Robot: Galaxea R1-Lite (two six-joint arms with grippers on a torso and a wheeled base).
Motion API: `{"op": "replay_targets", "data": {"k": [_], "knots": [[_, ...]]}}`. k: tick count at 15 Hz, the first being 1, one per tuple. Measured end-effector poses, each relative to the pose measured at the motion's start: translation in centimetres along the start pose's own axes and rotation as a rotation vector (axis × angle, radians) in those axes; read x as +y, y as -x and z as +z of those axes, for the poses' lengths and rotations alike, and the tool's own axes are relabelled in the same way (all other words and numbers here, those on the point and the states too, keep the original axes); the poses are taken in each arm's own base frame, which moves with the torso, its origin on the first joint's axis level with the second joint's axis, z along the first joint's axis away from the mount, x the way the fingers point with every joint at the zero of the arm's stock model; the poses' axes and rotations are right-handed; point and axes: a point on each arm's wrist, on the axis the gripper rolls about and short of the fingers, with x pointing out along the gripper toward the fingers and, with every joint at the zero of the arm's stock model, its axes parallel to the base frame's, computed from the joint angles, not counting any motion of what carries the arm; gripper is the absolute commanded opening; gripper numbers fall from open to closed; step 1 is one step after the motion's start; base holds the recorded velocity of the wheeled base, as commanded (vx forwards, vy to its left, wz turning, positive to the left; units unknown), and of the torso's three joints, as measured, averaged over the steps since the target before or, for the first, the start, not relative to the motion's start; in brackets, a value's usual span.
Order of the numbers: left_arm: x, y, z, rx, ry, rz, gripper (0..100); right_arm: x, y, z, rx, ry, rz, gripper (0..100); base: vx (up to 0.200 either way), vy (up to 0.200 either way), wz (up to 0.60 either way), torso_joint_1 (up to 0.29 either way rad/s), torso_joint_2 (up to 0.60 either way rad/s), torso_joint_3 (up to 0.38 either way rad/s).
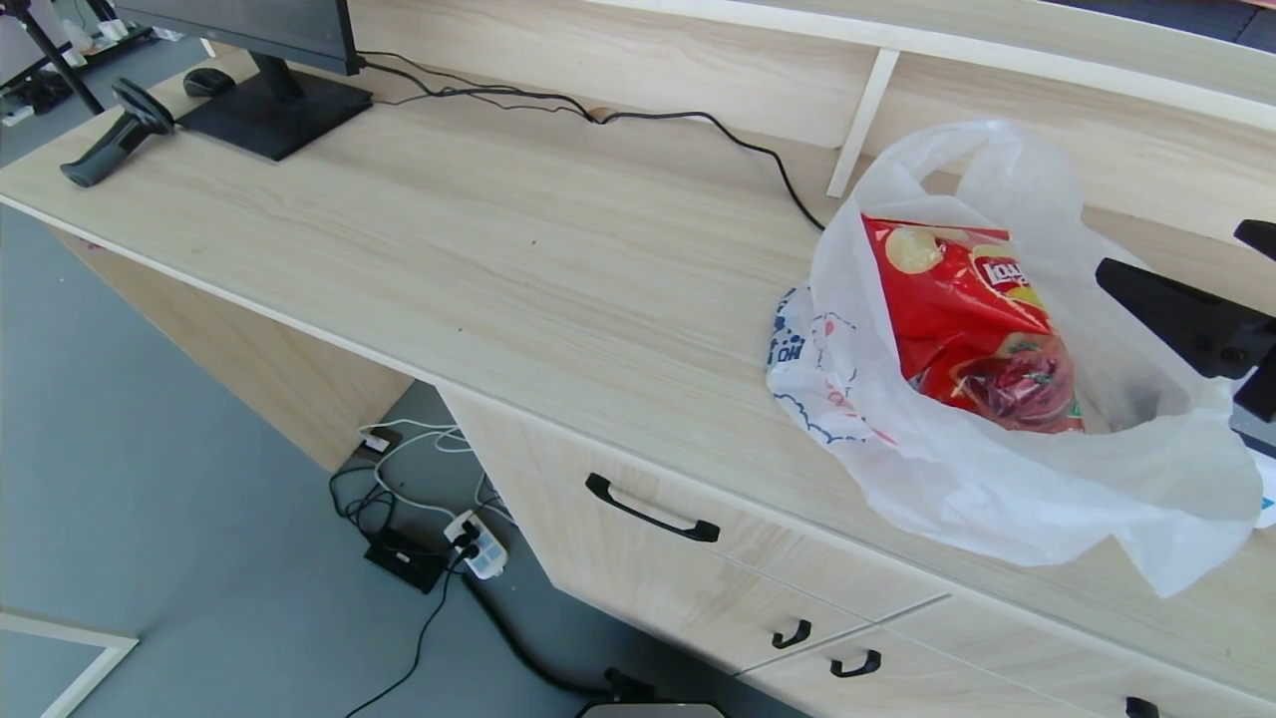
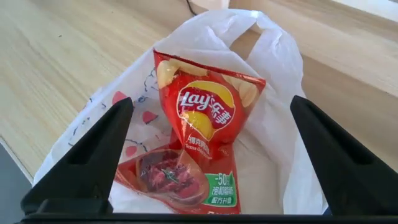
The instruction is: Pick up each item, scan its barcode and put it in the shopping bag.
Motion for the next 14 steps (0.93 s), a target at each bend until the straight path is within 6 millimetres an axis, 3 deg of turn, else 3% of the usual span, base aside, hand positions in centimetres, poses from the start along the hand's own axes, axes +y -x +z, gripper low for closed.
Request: {"op": "replay_targets", "data": {"k": [7, 13, 14], "knots": [[0.0, 0.0, -0.02, 0.001, -0.001, -0.001, 100, -0.09, 0.31, -0.2, 0.004, 0.005, -0.006, 100, 0.0, 0.0, -0.6, -0.002, 0.0, 0.002], [0.0, 0.0, -0.02, 0.001, 0.0, 0.0, 100, -0.07, 0.87, -0.47, 0.01, -0.035, -0.004, 100, 0.0, 0.0, 0.0, 0.0, 0.0, 0.0], [0.0, 0.0, -0.02, 0.001, 0.0, -0.002, 100, -0.04, 0.96, -0.64, 0.015, -0.04, -0.001, 100, -0.2, 0.0, 0.0, 0.007, 0.0, 0.007]]}}
